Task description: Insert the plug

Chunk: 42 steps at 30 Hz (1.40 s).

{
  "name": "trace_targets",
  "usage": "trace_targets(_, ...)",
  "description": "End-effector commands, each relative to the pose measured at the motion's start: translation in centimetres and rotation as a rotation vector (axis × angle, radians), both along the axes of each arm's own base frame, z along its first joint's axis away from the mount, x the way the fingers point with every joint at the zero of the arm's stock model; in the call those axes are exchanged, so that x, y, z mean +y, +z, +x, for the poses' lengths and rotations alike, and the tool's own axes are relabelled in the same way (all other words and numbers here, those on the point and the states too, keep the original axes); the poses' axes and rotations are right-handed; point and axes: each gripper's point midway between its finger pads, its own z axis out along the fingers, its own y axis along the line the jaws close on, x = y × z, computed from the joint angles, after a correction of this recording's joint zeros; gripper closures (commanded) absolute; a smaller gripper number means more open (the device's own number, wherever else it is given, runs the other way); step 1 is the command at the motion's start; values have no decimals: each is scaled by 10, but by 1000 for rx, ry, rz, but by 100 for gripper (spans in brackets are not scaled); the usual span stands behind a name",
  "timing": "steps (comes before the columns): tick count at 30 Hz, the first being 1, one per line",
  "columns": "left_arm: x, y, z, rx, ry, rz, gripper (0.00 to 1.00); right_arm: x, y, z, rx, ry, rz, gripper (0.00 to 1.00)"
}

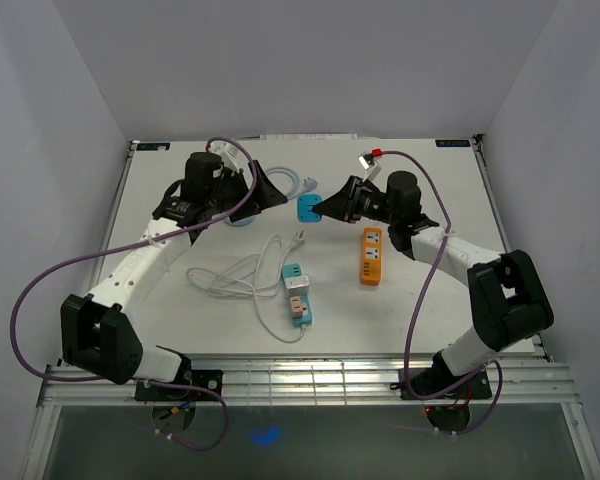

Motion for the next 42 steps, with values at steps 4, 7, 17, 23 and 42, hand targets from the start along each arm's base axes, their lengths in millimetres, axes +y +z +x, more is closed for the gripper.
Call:
trace_targets(4,-27,61,-35,-261,-255,-178,2,-9,65,-30,-91,142,118,92)
trace_targets(7,-33,79,-47,-308,-316,-243,2,-9,80,-42,-106,192,157,92)
trace_targets(17,-46,110,-66,-388,-446,-372,9,-11,120,-75,-135,348,311,92)
trace_targets(23,-49,109,-67,-381,-470,-392,16,-11,129,-75,-147,353,323,92)
trace_targets(42,-76,93,-72,-330,-546,-440,44,-6,128,-64,-120,345,338,92)
